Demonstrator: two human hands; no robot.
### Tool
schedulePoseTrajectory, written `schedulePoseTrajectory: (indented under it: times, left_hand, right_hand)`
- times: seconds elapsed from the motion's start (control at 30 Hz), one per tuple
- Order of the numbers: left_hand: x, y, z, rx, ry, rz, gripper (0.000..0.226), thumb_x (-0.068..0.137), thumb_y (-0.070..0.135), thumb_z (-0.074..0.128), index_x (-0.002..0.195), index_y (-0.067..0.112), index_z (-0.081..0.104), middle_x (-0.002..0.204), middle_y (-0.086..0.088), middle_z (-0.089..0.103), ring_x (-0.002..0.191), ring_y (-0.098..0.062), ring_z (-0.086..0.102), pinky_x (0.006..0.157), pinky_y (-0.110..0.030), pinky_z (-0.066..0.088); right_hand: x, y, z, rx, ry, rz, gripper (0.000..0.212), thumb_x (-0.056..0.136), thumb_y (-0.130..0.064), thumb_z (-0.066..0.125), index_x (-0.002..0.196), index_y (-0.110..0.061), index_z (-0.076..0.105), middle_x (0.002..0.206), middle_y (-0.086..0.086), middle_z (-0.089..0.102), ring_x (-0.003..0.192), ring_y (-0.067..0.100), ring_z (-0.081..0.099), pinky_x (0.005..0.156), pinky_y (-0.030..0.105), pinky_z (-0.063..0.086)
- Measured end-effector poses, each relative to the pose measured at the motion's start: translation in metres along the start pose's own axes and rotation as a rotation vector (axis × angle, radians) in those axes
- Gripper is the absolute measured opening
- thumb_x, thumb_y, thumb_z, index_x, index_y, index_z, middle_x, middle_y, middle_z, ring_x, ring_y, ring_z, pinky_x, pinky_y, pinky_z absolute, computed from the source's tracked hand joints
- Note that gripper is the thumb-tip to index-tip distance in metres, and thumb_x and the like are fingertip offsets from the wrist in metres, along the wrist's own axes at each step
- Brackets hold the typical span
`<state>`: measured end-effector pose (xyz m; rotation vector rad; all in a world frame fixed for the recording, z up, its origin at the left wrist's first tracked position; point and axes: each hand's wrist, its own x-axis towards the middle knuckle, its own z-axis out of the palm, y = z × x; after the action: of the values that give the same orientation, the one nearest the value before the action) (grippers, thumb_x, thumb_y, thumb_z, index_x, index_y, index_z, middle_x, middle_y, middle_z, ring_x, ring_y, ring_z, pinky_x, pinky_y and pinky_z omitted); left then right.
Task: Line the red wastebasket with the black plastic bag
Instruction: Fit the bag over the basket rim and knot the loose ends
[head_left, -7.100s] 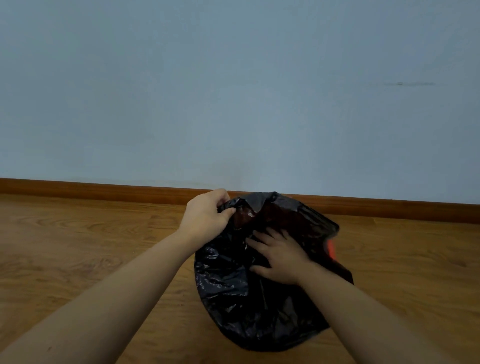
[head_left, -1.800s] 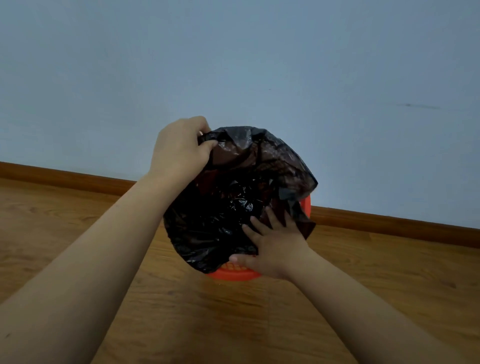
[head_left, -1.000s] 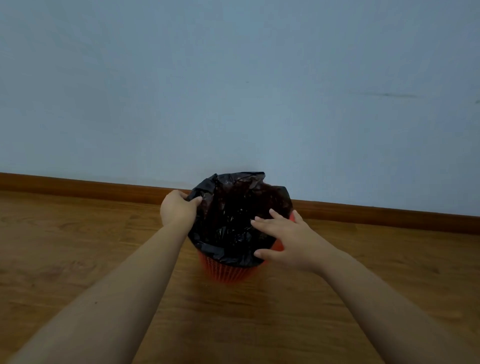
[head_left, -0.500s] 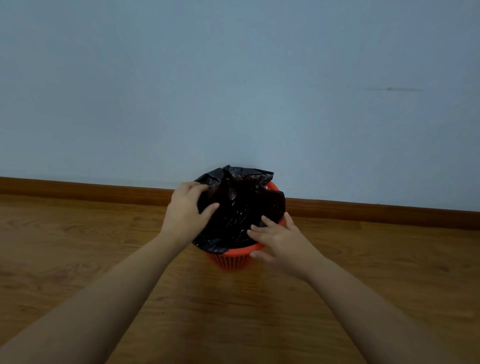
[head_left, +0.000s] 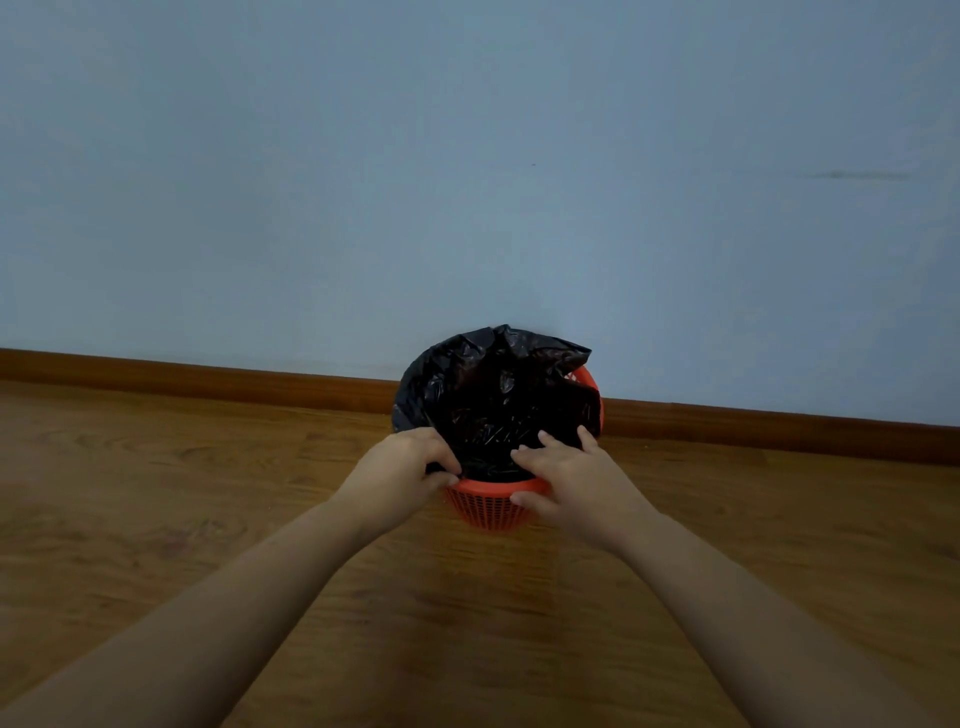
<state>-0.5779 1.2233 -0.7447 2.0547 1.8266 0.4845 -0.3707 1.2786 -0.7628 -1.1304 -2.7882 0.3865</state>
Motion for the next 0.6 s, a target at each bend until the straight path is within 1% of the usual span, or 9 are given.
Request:
schedulePoseTrajectory:
  times: [0.07,0.13,0.23,0.3,0.33,0.43,0.5,0.6]
  left_hand:
    - [-0.001,-0.001,-0.001,-0.052,0.021,-0.032,0.007,0.082,0.014,0.064,0.084,0.019,0.068,0.089,0.009,0.058,0.087,-0.009,0.056,0.081,-0.024,0.048]
    - [-0.002,-0.001,-0.002,-0.112,0.029,-0.065,0.008,0.081,0.014,0.065,0.079,0.021,0.067,0.088,0.010,0.059,0.084,-0.005,0.055,0.080,-0.021,0.047]
    - [-0.006,0.000,-0.005,-0.254,0.004,-0.092,0.012,0.078,0.012,0.069,0.074,0.023,0.067,0.091,0.010,0.063,0.087,-0.001,0.056,0.082,-0.015,0.044]
    - [-0.009,0.001,-0.007,-0.238,-0.046,-0.050,0.010,0.076,0.012,0.070,0.075,0.022,0.070,0.096,0.010,0.063,0.090,0.003,0.054,0.084,-0.007,0.040]
    - [-0.011,0.003,-0.007,-0.205,-0.074,-0.021,0.008,0.076,0.013,0.070,0.076,0.020,0.071,0.101,0.009,0.062,0.092,0.003,0.053,0.086,-0.007,0.038]
    - [-0.013,0.007,-0.006,-0.135,-0.135,0.042,0.006,0.078,0.013,0.069,0.080,0.018,0.073,0.111,0.007,0.059,0.103,-0.003,0.051,0.095,-0.017,0.037]
    - [-0.013,0.008,-0.005,-0.122,-0.138,0.046,0.006,0.078,0.014,0.068,0.081,0.017,0.072,0.114,0.006,0.057,0.106,-0.004,0.050,0.097,-0.018,0.036]
    - [-0.013,0.007,-0.004,-0.142,-0.115,0.020,0.005,0.077,0.015,0.070,0.080,0.017,0.073,0.114,0.005,0.058,0.105,-0.005,0.051,0.097,-0.021,0.038]
  right_hand:
    - [0.000,-0.001,0.000,0.001,0.003,0.005,0.056,0.089,-0.045,0.047,0.137,-0.020,0.033,0.146,-0.001,0.037,0.139,0.015,0.018,0.112,0.043,-0.002]
    - [0.000,-0.001,0.001,0.000,0.007,0.006,0.056,0.089,-0.045,0.047,0.137,-0.020,0.033,0.146,-0.001,0.036,0.139,0.015,0.017,0.112,0.043,-0.002]
    - [-0.002,-0.001,0.000,0.012,0.040,0.001,0.056,0.089,-0.045,0.048,0.137,-0.021,0.034,0.146,-0.001,0.037,0.139,0.015,0.016,0.112,0.043,-0.002]
    - [-0.003,-0.002,0.000,0.044,0.087,-0.002,0.054,0.088,-0.043,0.052,0.135,-0.021,0.037,0.144,-0.002,0.039,0.138,0.013,0.018,0.112,0.042,-0.002]
    - [-0.003,-0.003,0.000,0.064,0.111,-0.005,0.053,0.087,-0.042,0.054,0.134,-0.021,0.040,0.143,-0.002,0.041,0.138,0.013,0.019,0.112,0.042,-0.002]
    - [-0.001,-0.008,-0.002,0.111,0.146,-0.025,0.046,0.085,-0.038,0.058,0.127,-0.020,0.048,0.138,-0.002,0.046,0.136,0.012,0.024,0.112,0.041,0.000]
    - [0.000,-0.010,-0.002,0.129,0.150,-0.034,0.040,0.085,-0.035,0.059,0.121,-0.019,0.055,0.136,-0.002,0.049,0.134,0.013,0.028,0.113,0.042,0.003]
    - [-0.002,-0.013,-0.002,0.148,0.184,-0.062,0.024,0.086,-0.028,0.059,0.106,-0.016,0.065,0.128,0.000,0.056,0.128,0.014,0.037,0.113,0.042,0.008]
